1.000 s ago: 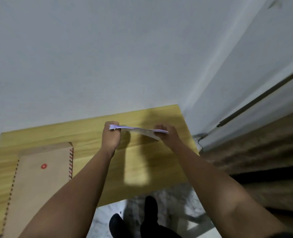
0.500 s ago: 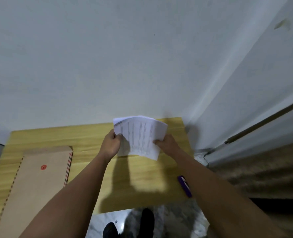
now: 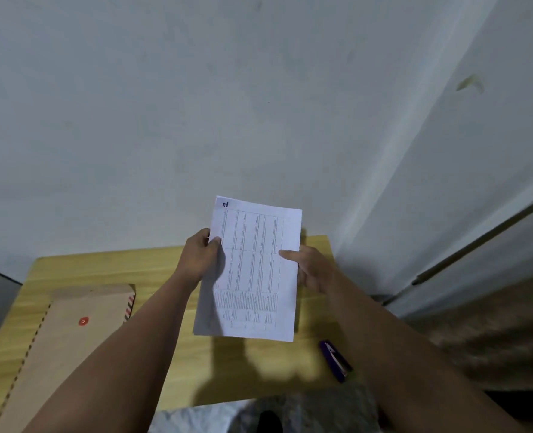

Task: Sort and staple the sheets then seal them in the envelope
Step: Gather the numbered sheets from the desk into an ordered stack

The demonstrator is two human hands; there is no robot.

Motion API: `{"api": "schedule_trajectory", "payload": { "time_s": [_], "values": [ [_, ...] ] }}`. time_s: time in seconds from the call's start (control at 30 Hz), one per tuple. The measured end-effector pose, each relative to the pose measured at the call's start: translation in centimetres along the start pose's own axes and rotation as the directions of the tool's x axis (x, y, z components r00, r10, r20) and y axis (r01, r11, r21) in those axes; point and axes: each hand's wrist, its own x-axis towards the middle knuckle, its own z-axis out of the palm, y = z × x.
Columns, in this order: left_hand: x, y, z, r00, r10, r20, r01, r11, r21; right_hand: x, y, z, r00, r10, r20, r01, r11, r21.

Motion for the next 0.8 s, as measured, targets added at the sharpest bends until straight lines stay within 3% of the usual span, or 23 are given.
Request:
{"api": "schedule_trajectory", "payload": {
  "time_s": [0.13,0.23,0.4,0.63,0.73,0.8],
  "values": [
    [-0.6,0.3,-0.1,0.994,0.109,-0.025,-0.108,0.994,0.032,-2.2,-1.7,1.2,0.999,-0.011,0.049,-0.001,0.973,0.229],
    [-0.8,0.8,-0.3,0.970,0.243,0.002,-0.242,0.963,0.123,-2.4,-2.1,1.6,0.996,-0.056,0.073,0.032,0.953,0.300],
    [-1.3,1.6,-1.6,0.943,0.300,0.142,-0.329,0.899,0.288,-2.6,-3.4,1.1,0.934,-0.240,-0.266,0.273,0.957,0.094],
    [-2.1,3.1,-2.2,0.901,0.252,0.352,-0.377,0.855,0.355,-4.0,-6.7,2.0,0.964,-0.265,-0.007,0.260,0.948,-0.183],
    [-3.0,4.4,-1.8,0.855,0.286,0.434,-0.445,0.833,0.329,-4.1,-7.5,3.2,0.953,-0.303,0.033,0.302,0.926,-0.225],
    [-2.9,4.4,-1.5,0.862,0.295,0.413,-0.442,0.836,0.325,-4.2,-7.9,3.9,0.945,-0.328,0.003,0.320,0.918,-0.234]
  ]
}}
